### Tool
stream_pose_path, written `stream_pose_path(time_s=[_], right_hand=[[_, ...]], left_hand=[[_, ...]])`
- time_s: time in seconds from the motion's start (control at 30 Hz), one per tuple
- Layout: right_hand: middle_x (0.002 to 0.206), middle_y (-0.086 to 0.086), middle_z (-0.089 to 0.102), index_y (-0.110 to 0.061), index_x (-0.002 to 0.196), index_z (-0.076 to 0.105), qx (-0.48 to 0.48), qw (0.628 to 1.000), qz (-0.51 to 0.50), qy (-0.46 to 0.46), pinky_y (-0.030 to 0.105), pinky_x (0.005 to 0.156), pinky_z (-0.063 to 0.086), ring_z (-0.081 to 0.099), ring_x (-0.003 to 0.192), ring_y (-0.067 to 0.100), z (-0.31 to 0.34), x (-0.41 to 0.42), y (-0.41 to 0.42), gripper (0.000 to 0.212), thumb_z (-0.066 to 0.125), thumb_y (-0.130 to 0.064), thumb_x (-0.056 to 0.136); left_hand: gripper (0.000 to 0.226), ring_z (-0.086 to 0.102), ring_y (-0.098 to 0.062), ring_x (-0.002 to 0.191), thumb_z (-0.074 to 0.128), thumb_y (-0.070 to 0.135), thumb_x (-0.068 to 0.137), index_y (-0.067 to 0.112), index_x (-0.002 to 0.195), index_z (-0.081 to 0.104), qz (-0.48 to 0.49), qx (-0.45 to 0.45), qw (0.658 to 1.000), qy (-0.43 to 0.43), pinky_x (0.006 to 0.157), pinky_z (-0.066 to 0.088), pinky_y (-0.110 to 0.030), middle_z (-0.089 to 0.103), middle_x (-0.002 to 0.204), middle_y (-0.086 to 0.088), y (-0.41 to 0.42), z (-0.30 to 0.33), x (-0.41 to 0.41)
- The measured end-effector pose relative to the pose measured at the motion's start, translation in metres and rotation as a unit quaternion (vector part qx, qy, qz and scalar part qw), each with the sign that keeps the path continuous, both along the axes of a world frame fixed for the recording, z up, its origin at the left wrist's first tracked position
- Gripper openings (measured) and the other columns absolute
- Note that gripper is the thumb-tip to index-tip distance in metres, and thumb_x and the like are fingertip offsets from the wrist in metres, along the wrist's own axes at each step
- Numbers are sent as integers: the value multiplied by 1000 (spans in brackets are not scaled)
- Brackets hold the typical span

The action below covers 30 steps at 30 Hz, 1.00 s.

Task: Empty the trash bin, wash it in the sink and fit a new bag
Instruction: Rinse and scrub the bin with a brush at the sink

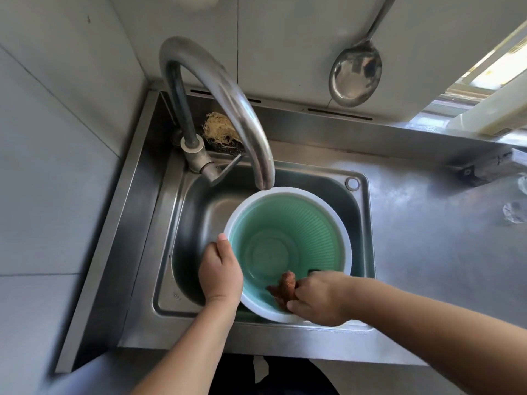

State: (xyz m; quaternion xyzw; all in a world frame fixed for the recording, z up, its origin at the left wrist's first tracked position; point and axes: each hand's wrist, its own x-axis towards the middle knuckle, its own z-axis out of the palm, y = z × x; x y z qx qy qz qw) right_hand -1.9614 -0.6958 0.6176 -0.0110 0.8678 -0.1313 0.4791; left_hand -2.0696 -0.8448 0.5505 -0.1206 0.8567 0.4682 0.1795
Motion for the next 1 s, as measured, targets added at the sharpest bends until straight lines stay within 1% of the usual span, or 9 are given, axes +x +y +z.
stream_pose_path(time_s=[0.13,0.23,0.37,0.5,0.67,0.8,0.9,0.97,1.0], right_hand=[[117,27,64,8,132,46,93,980,177,12,48,109,30,58,109,43,8,-9,29,60,18,-37,106],[125,17,63,-2,149,33,142,957,253,-1,50,121,12,51,122,38,3,-14,44,62,18,-43,106],[141,5,54,-20,143,51,209,930,301,27,49,124,3,34,141,34,-4,-22,61,51,33,-45,102],[158,10,35,-13,148,45,267,900,331,94,49,124,-3,12,152,34,-7,-43,77,54,39,-33,99],[157,11,39,-11,145,49,279,878,354,161,47,124,-5,11,153,32,-16,-57,86,51,35,-28,99],[158,6,37,-22,144,51,297,880,357,103,48,122,-10,11,153,31,-27,-48,78,51,37,-43,99],[165,1,22,-32,154,32,286,894,345,4,54,120,-16,7,153,31,-37,-42,60,60,25,-55,99],[167,-2,11,-36,157,15,227,935,253,-102,56,121,-7,2,154,27,-43,-41,44,63,16,-59,98],[166,-2,15,-31,158,16,179,959,155,-154,54,122,4,7,154,26,-46,-42,36,65,17,-59,99]], left_hand=[[45,57,-13,67,37,47,102,18,74,55,-10,13,1000,-21,59,36,-31,62,72,2,3,0,0],[44,59,-16,70,37,47,102,17,78,58,-18,15,999,-27,61,40,-32,63,74,2,4,0,1],[42,56,-19,69,37,45,103,16,82,58,-19,18,999,-23,68,41,-33,60,73,7,4,1,1],[39,55,-23,72,36,43,103,20,80,58,-2,24,999,-28,70,39,-31,57,70,12,7,2,1],[40,56,-26,74,37,42,103,19,79,58,5,29,999,-23,71,39,-31,58,70,10,6,1,0],[42,56,-12,66,38,44,102,19,73,55,7,26,1000,-8,67,39,-32,61,70,7,7,0,3],[44,57,-10,67,39,46,102,18,72,56,18,25,1000,-6,65,39,-32,62,70,4,8,-2,3],[46,57,-11,68,39,47,101,15,72,56,27,22,999,-3,65,39,-33,62,69,3,9,-3,3],[47,57,-12,67,39,47,101,14,72,56,29,20,999,0,64,39,-33,62,69,2,9,-3,3]])
